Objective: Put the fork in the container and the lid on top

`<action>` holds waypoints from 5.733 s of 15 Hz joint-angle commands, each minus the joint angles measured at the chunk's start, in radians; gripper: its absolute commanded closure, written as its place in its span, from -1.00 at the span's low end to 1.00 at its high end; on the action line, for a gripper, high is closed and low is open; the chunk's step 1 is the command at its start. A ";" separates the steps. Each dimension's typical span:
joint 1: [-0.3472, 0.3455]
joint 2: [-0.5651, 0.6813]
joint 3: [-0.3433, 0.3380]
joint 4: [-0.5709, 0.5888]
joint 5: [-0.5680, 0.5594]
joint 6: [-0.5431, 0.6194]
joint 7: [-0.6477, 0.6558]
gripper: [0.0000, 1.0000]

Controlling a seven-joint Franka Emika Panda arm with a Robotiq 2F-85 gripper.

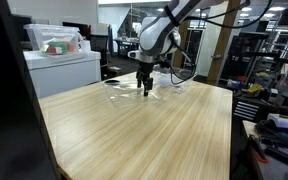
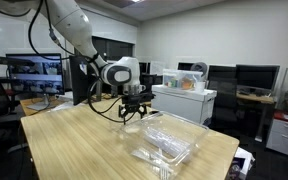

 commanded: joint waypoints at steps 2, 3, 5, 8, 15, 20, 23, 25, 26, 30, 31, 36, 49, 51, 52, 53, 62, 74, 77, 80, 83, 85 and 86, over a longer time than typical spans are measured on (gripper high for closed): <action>-0.013 0.038 -0.002 0.063 -0.062 -0.033 0.089 -0.47; -0.015 0.037 0.000 0.069 -0.068 -0.040 0.099 -0.34; -0.018 0.037 0.003 0.077 -0.075 -0.059 0.110 -0.06; -0.017 0.034 0.001 0.086 -0.088 -0.112 0.134 0.48; -0.020 -0.033 0.040 0.045 -0.063 -0.314 0.115 0.72; -0.014 -0.084 0.055 0.028 -0.051 -0.270 0.130 0.72; -0.011 -0.125 0.061 0.026 -0.044 -0.251 0.140 0.72; -0.005 -0.153 0.060 0.018 -0.051 -0.245 0.155 0.72; -0.003 -0.169 0.060 0.012 -0.052 -0.244 0.160 0.72; 0.004 -0.245 0.057 -0.004 -0.046 -0.233 0.186 0.72; 0.004 -0.261 0.056 -0.004 -0.044 -0.238 0.196 0.72; -0.009 -0.344 0.042 -0.011 -0.029 -0.253 0.187 0.72; -0.162 -0.379 -0.085 -0.006 0.033 -0.312 -0.589 0.72; -0.176 -0.362 -0.109 0.011 0.029 -0.331 -0.675 0.72; -0.180 -0.355 -0.118 0.019 0.031 -0.335 -0.695 0.72; -0.186 -0.348 -0.125 0.028 0.034 -0.342 -0.718 0.72; -0.300 -0.185 -0.155 0.217 0.057 -0.473 -1.037 0.72; -0.336 -0.020 -0.140 0.343 0.037 -0.461 -1.061 0.72; -0.339 -0.003 -0.141 0.346 0.029 -0.455 -1.058 0.72; -0.344 0.004 -0.145 0.345 0.020 -0.450 -1.059 0.72; -0.344 0.006 -0.151 0.341 0.011 -0.447 -1.054 0.72; -0.347 0.009 -0.153 0.343 0.008 -0.445 -1.049 0.72; -0.348 0.011 -0.155 0.343 0.006 -0.443 -1.044 0.72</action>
